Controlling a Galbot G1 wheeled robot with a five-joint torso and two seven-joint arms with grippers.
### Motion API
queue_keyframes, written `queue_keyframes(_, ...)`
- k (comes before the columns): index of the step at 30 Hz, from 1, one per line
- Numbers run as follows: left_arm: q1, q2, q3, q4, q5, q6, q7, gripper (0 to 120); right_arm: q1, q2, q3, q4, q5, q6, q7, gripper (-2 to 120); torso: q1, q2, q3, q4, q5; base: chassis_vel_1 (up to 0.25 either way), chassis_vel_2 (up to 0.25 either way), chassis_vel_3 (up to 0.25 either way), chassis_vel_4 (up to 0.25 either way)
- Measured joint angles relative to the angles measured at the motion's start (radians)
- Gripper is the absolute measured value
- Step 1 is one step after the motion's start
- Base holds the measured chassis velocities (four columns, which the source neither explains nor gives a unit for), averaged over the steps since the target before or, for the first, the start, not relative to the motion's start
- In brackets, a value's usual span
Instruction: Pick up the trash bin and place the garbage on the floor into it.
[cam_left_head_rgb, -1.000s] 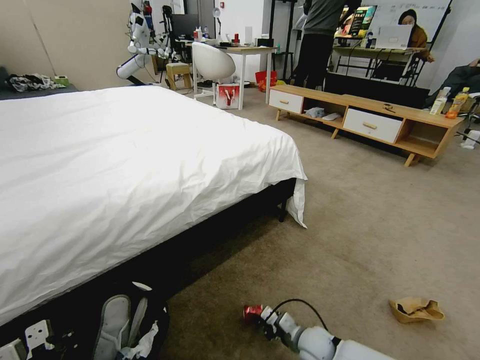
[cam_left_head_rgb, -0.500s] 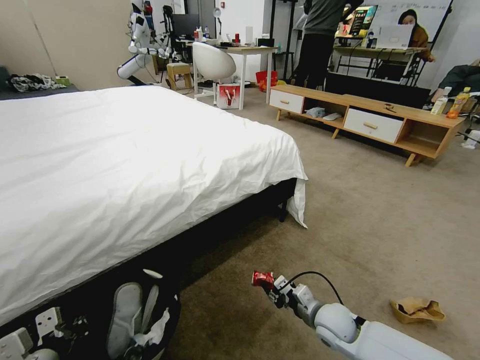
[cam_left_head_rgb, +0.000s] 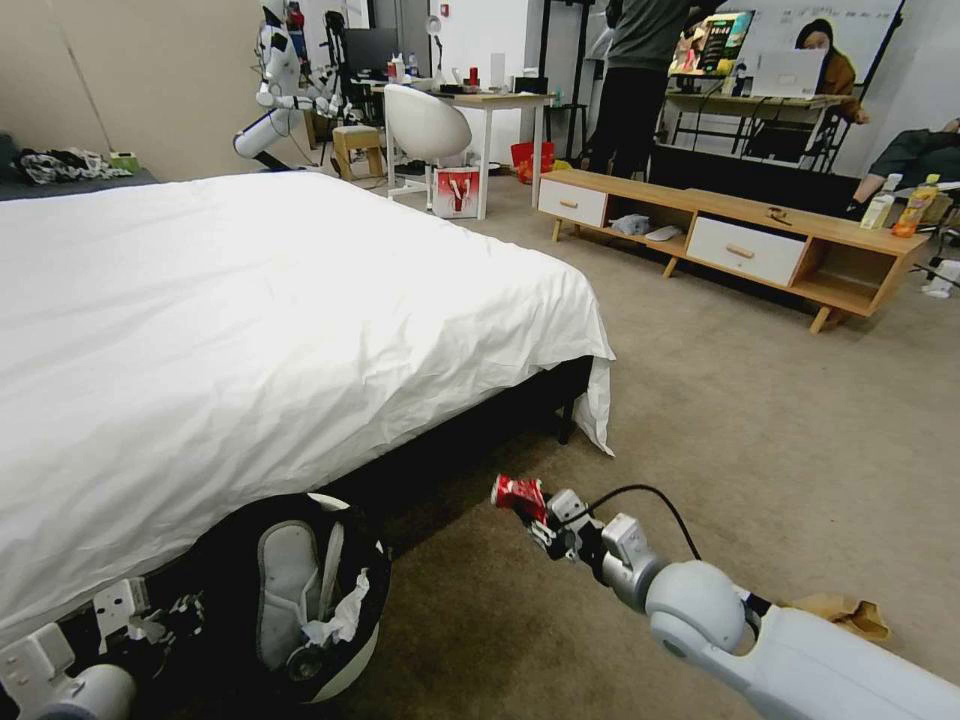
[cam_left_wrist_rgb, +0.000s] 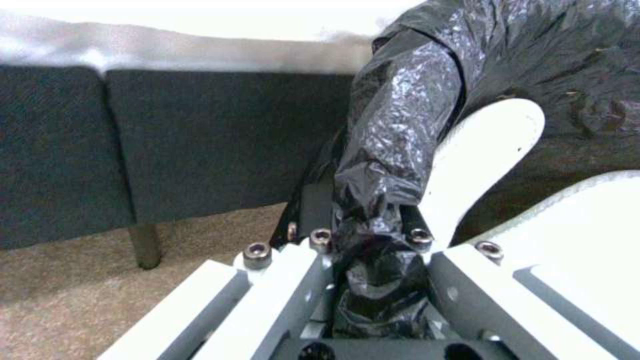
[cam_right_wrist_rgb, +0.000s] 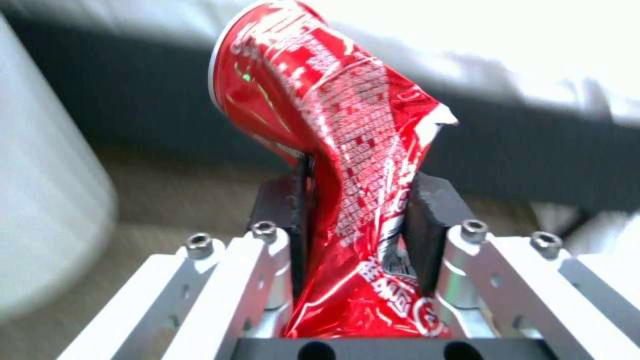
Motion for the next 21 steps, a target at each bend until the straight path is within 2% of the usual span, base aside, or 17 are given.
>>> queue_keyframes(4, -0.002, 0.010, 0.000, -0.004, -0.016, 0.004, -0.005, 1, 0.051, 0.027, -0.006, 0.069, 0.071, -0.017, 0.023, 23, 0.000, 0.000, 0.000, 0.0003, -0.0002, 0.000, 0.000, 0.000, 0.000)
queue_keyframes(6, -0.003, 0.022, 0.000, -0.007, -0.027, 0.004, -0.009, 1, 0.123, 0.068, -0.042, 0.125, 0.150, -0.021, 0.055, 23, 0.000, 0.000, 0.000, 0.0005, -0.0003, 0.000, 0.000, 0.000, 0.000)
queue_keyframes(14, 0.000, 0.033, 0.002, -0.013, -0.033, 0.005, -0.011, 1, 0.237, 0.139, -0.098, 0.159, 0.242, -0.022, 0.080, 23, 0.000, 0.000, 0.000, 0.0003, -0.0002, 0.000, 0.000, 0.000, 0.000)
queue_keyframes(16, 0.003, 0.038, 0.002, -0.020, -0.039, 0.005, -0.012, 1, 0.311, 0.175, -0.135, 0.164, 0.292, -0.014, 0.082, 23, 0.000, 0.000, 0.000, 0.0002, -0.0001, 0.000, 0.000, 0.000, 0.000)
queue_keyframes(21, 0.006, 0.045, 0.003, -0.023, -0.042, 0.005, -0.013, 1, 0.396, 0.229, -0.195, 0.152, 0.337, -0.004, 0.084, 23, 0.000, 0.000, 0.000, 0.0002, -0.0002, 0.000, 0.000, 0.000, 0.000)
